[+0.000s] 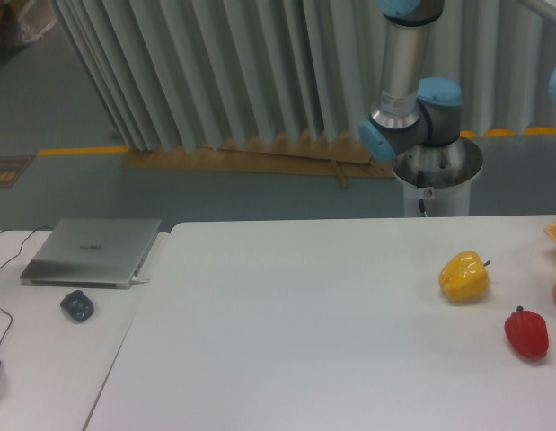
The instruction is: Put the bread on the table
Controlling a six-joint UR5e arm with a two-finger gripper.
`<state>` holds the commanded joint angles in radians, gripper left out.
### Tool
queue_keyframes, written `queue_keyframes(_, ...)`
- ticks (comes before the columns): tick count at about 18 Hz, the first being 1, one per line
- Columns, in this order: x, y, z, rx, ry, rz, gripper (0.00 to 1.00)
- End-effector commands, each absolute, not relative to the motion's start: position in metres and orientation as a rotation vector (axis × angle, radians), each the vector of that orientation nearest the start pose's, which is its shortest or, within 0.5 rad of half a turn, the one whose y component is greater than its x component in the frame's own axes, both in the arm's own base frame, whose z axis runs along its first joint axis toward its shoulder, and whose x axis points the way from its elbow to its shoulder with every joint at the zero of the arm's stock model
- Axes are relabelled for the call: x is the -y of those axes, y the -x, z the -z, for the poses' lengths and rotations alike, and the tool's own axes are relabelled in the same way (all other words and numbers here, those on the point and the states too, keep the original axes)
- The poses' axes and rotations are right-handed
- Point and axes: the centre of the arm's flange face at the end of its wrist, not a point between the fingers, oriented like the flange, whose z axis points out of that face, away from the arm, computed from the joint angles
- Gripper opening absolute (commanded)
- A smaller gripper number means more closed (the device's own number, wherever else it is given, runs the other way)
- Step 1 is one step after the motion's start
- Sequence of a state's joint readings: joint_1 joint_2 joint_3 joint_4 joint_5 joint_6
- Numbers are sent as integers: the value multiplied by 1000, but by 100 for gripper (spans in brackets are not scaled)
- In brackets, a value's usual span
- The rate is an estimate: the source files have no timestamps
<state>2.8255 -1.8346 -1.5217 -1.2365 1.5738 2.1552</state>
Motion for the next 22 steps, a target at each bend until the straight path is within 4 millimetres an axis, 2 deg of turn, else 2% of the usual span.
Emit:
queue_keyframes(12, -315, 536, -398, -1364, 2845, -189, 100)
queue_keyframes(22, -316, 538, -397, -1283, 2810, -200, 100)
